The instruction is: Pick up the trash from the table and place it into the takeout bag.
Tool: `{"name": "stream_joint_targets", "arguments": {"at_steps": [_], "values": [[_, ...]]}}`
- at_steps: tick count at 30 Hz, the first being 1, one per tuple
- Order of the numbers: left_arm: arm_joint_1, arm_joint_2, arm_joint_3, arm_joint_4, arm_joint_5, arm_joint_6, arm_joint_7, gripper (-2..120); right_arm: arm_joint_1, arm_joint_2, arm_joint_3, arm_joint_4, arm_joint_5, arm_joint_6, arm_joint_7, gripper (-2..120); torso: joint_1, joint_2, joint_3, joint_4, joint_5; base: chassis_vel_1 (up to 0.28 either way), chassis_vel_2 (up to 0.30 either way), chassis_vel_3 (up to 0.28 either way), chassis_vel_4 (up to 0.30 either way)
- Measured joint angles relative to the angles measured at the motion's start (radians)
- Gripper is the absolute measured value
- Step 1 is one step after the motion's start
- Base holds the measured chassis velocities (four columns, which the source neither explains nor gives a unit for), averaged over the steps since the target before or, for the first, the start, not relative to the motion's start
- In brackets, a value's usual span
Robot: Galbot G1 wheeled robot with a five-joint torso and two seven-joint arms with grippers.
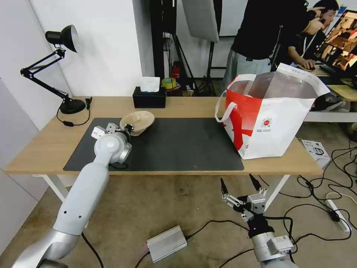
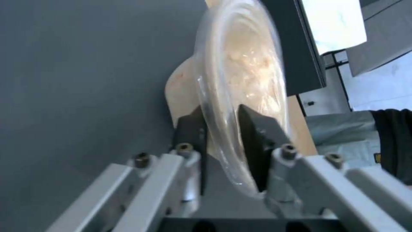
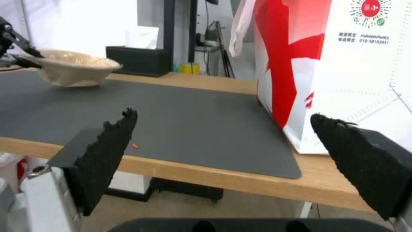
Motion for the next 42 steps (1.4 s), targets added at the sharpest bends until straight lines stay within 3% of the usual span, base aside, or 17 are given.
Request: {"name": "stream_joint_targets", "arguments": {"at_steps": [6,22,35,42], "values": [[0.011,0.004,-0.007,-0.005,0.0,-0.001,0.0,0,0.0,0.0,0.0,0.0,0.0,0.0,0.0,100,0.0,0.0,0.0,0.0,-0.0001,0.0,0.0,0.0,0.0],[0.036,0.022,0.0,-0.065,-0.01,-0.018,0.005,0,0.0,0.0,0.0,0.0,0.0,0.0,0.0,100,0.0,0.0,0.0,0.0,0.0,0.0,0.0,0.0,0.0],[0.018,0.133,0.028,-0.232,-0.1,-0.022,0.007,0,0.0,0.0,0.0,0.0,0.0,0.0,0.0,100,0.0,0.0,0.0,0.0,0.0,0.0,0.0,0.0,0.0],[-0.022,0.165,0.042,-0.269,-0.143,-0.022,0.024,0,0.0,0.0,0.0,0.0,0.0,0.0,0.0,100,0.0,0.0,0.0,0.0,0.0,0.0,0.0,0.0,0.0]]}}
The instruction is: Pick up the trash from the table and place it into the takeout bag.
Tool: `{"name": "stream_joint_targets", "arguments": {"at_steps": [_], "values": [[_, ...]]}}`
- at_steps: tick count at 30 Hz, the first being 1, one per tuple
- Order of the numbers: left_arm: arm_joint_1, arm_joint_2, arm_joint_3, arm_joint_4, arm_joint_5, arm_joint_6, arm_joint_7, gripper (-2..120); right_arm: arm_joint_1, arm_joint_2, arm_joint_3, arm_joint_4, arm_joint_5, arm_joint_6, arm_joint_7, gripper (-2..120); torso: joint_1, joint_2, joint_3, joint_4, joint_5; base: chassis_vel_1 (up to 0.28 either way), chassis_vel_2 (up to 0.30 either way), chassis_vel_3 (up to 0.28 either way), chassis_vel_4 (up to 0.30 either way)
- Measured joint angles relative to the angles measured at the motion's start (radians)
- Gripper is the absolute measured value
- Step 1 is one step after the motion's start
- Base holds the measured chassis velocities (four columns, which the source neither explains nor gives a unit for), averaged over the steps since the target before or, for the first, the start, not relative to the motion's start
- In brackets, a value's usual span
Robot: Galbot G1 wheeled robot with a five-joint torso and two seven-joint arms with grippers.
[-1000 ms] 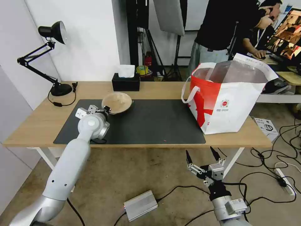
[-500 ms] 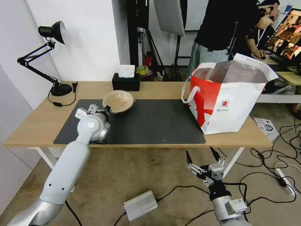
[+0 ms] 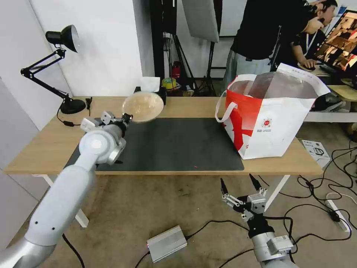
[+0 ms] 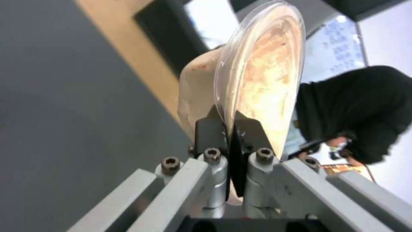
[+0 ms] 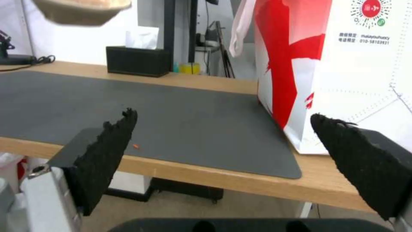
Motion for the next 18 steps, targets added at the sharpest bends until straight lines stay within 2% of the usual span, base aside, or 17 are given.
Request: {"name": "stream_joint_targets", "arguments": {"at_steps": [8,18], "values": [[-0.101,0.032,0.052,-0.008,-0.055,0.001,0.05,0,0.0,0.0,0.0,0.0,0.0,0.0,0.0,100,0.0,0.0,0.0,0.0001,0.0,0.0,0.0,0.0,0.0],[-0.237,0.029,0.148,0.041,-0.072,0.003,0.101,0,0.0,0.0,0.0,0.0,0.0,0.0,0.0,100,0.0,0.0,0.0,0.0001,0.0,0.0,0.0,0.0,0.0]]}}
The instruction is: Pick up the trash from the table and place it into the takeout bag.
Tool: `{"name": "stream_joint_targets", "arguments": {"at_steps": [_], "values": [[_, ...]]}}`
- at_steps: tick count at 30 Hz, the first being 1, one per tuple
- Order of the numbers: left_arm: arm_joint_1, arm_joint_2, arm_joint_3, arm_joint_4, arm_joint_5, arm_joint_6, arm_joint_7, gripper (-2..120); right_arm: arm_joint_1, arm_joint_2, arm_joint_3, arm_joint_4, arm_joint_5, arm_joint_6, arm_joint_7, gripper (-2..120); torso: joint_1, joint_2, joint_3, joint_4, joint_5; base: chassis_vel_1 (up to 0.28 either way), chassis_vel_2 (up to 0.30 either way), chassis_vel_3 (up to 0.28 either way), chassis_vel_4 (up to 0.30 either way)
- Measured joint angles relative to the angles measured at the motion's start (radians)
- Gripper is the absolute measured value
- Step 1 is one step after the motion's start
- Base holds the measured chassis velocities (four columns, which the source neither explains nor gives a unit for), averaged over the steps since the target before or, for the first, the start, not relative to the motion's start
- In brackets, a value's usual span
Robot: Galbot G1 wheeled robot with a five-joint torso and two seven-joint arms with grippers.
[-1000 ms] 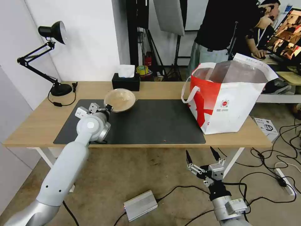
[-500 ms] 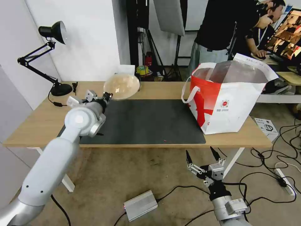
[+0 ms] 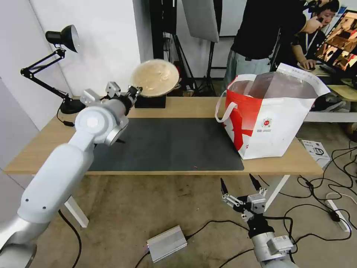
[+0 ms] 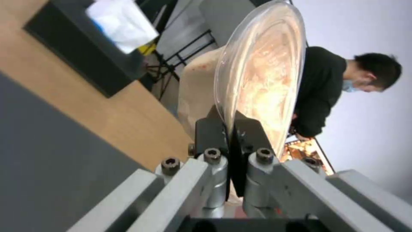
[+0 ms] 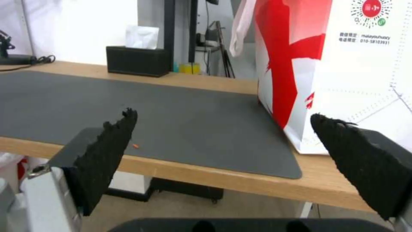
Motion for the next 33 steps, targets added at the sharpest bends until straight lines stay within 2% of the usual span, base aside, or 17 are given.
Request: {"name": "stream_joint_targets", "arguments": {"at_steps": [7,33], "values": [[-0.107,-0.082,0.088,0.058,0.002,-0.002,0.035,0,0.0,0.0,0.0,0.0,0.0,0.0,0.0,100,0.0,0.0,0.0,-0.0001,0.0002,0.0,0.0,0.0,0.0],[-0.363,-0.344,0.311,0.307,0.066,-0.027,0.116,0,0.0,0.0,0.0,0.0,0.0,0.0,0.0,100,0.0,0.0,0.0,-0.0002,0.0001,0.0,0.0,0.0,0.0]]}}
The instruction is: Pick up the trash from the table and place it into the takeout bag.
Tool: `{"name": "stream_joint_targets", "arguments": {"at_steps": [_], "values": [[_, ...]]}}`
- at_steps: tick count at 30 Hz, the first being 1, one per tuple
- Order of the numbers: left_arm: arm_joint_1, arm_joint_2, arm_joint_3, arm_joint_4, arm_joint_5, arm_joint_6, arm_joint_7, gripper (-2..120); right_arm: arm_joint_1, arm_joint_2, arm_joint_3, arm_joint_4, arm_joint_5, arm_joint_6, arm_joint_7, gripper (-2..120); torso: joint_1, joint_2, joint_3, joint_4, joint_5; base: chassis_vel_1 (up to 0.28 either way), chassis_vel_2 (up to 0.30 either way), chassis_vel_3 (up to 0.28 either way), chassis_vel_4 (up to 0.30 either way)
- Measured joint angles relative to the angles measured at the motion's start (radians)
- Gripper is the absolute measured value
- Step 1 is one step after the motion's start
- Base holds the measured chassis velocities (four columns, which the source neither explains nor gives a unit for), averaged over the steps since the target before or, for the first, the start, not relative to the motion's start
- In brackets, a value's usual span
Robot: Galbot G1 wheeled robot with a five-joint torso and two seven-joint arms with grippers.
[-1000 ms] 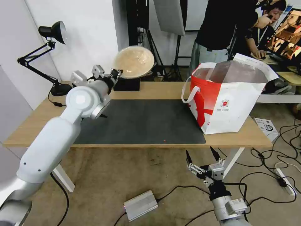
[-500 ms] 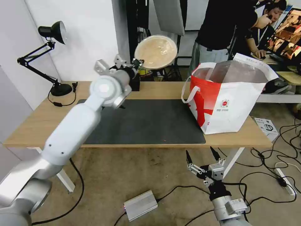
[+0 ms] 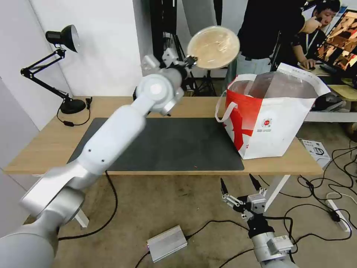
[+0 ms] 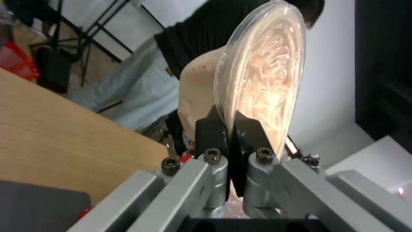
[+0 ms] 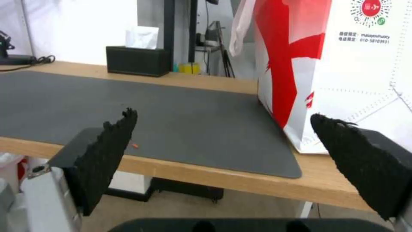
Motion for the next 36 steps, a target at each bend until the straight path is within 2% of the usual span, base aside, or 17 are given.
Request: {"name": "stream_joint_targets", "arguments": {"at_steps": [3,8,10,16,19,26,31,35,36], "values": [[-0.029,-0.044,0.026,0.041,0.009,0.0,0.009,0,0.0,0.0,0.0,0.0,0.0,0.0,0.0,100,0.0,0.0,0.0,0.0001,0.0001,0.0,0.0,0.0,0.0],[-0.053,-0.08,0.043,0.08,0.017,0.0,0.025,0,0.0,0.0,0.0,0.0,0.0,0.0,0.0,100,0.0,0.0,0.0,0.0,0.0001,0.0,0.0,0.0,0.0],[-0.075,-0.103,0.06,0.111,0.023,0.0,0.048,0,0.0,0.0,0.0,0.0,0.0,0.0,0.0,100,0.0,0.0,0.0,0.0,0.0,0.0,0.0,0.0,0.0],[-0.105,-0.113,0.125,0.161,0.04,0.001,0.126,0,0.0,0.0,0.0,0.0,0.0,0.0,0.0,100,0.0,0.0,0.0,0.0002,0.0,0.0,0.0,0.0,0.0],[-0.11,-0.117,0.147,0.171,0.05,0.004,0.146,0,0.0,0.0,0.0,0.0,0.0,0.0,0.0,100,0.0,0.0,0.0,0.0002,0.0,0.0,0.0,0.0,0.0],[-0.125,-0.132,0.246,0.209,0.189,0.006,0.194,0,0.0,0.0,0.0,0.0,0.0,0.0,0.0,100,0.0,0.0,0.0,0.0002,0.0,0.0,0.0,0.0,0.0],[-0.132,-0.148,0.281,0.228,0.263,0.003,0.204,0,0.0,0.0,0.0,0.0,0.0,0.0,0.0,100,0.0,0.0,0.0,0.0,0.0,0.0,0.0,0.0,0.0],[-0.141,-0.157,0.332,0.256,0.384,-0.007,0.232,0,0.0,0.0,0.0,0.0,0.0,0.0,0.0,100,0.0,0.0,0.0,0.0001,0.0,0.0,0.0,0.0,0.0],[-0.141,-0.157,0.332,0.256,0.384,-0.007,0.232,0,0.0,0.0,0.0,0.0,0.0,0.0,0.0,100,0.0,0.0,0.0,0.0001,0.0,0.0,0.0,0.0,0.0]]}}
